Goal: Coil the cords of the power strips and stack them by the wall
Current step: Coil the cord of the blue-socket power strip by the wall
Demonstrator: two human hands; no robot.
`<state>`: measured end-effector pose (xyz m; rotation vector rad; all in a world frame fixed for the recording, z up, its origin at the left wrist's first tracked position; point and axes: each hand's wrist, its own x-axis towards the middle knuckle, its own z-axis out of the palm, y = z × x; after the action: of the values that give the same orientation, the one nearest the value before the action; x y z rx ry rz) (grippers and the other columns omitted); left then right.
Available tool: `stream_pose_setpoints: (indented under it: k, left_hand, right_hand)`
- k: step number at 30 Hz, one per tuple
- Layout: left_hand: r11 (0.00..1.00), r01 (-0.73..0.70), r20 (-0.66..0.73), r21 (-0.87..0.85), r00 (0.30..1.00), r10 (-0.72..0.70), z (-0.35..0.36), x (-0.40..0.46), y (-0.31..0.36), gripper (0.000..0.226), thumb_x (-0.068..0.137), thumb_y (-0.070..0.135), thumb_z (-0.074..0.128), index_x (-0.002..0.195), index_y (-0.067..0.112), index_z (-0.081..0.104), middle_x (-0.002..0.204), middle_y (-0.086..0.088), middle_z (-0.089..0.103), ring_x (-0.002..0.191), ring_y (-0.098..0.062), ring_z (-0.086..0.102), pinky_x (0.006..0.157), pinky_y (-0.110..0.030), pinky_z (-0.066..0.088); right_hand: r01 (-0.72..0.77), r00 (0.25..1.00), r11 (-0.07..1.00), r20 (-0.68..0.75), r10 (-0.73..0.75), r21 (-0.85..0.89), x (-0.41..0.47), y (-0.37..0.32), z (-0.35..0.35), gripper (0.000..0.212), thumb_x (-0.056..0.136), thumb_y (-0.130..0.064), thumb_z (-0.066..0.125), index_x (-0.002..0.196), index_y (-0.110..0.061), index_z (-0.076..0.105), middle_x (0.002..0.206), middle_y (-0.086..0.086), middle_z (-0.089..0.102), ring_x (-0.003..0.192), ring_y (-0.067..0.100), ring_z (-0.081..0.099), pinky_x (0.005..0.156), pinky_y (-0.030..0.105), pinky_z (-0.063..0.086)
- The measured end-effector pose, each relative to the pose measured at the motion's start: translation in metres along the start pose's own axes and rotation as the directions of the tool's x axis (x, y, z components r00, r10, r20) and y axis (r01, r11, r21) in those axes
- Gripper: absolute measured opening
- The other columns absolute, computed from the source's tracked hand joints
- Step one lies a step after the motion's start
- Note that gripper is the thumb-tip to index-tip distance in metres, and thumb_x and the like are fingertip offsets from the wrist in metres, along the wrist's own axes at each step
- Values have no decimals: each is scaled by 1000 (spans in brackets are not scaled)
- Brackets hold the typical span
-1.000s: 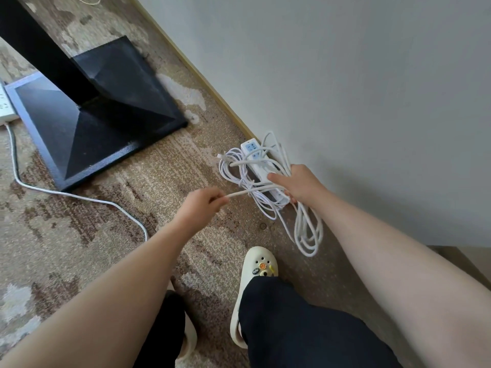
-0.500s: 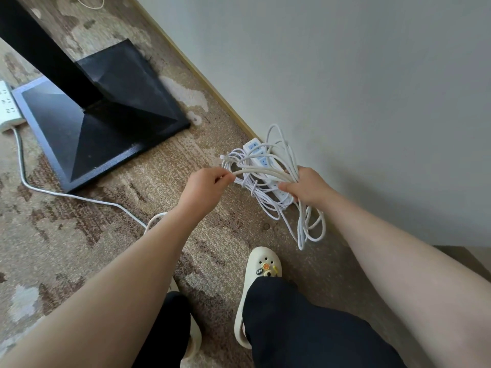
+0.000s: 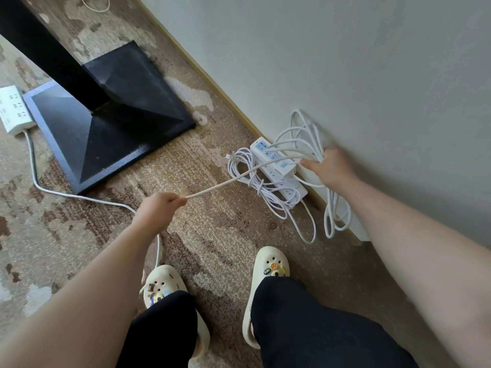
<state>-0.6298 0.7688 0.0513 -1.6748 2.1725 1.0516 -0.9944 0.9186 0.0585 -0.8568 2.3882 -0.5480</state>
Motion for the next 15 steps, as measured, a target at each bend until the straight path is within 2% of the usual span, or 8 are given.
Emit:
stream_pose_setpoints:
  k: [2, 5, 7, 9, 11, 12, 15]
  left_hand:
    - [997, 58, -66, -58, 996, -62, -6, -1, 3, 25, 97, 37, 54, 92, 19, 70, 64, -5, 60, 47, -16, 43, 46, -25, 33]
    - [927, 51, -211, -370, 968, -138, -17, -1, 40, 28, 97, 37, 53, 89, 16, 70, 57, 2, 51, 40, -9, 33, 39, -22, 27]
    - [861, -59, -284, -506, 953, -102, -31, -2, 70, 28, 97, 38, 52, 86, 20, 70, 48, 10, 44, 36, -5, 28, 36, -19, 24]
    - [785, -195, -337, -587, 941, -19, -40, -6, 95, 28, 97, 39, 51, 85, 23, 71, 44, 12, 36, 37, -5, 26, 36, -18, 22]
    - [765, -257, -338, -591, 940, 55, -34, -11, 108, 26, 98, 37, 51, 89, 22, 71, 46, 12, 42, 37, -2, 28, 34, -18, 24]
    - [794, -238, -298, -560, 952, 75, -23, -13, 110, 26, 98, 35, 50, 91, 20, 70, 50, 12, 49, 35, -2, 31, 33, -16, 25]
    - [947, -60, -52, -317, 998, 46, 15, -16, 99, 30, 101, 29, 43, 102, 11, 67, 75, -3, 65, 40, -4, 37, 36, -18, 32]
  right_hand:
    - [-4, 1000, 999, 16, 4, -34, -1, -2, 4, 35, 83, -51, 73, 69, -24, 55, 60, -6, 57, 53, 13, 54, 48, 26, 33]
    - [-49, 999, 998, 13, 48, 29, -3, -6, 10, 35, 86, -53, 67, 71, -24, 55, 64, -4, 58, 58, 17, 56, 57, 31, 44]
    - [-73, 997, 991, -6, 74, 115, -5, -8, 12, 38, 86, -53, 67, 67, -22, 55, 59, -4, 56, 54, 19, 54, 58, 33, 45]
    - [-80, 996, 980, -25, 86, 181, -9, -8, 13, 41, 84, -54, 69, 62, -21, 57, 52, -7, 56, 49, 15, 54, 51, 29, 42]
    - [-83, 996, 970, -22, 91, 230, -12, -6, 14, 41, 83, -53, 69, 64, -17, 62, 51, -7, 57, 48, 14, 54, 52, 29, 43]
    - [-84, 996, 963, -16, 91, 255, -13, -4, 14, 42, 83, -52, 69, 67, -13, 65, 53, -5, 58, 48, 15, 54, 54, 29, 44]
    - [-79, 996, 957, -8, 85, 279, -16, -1, 13, 42, 84, -50, 68, 68, -11, 65, 53, -4, 57, 48, 16, 52, 56, 30, 45]
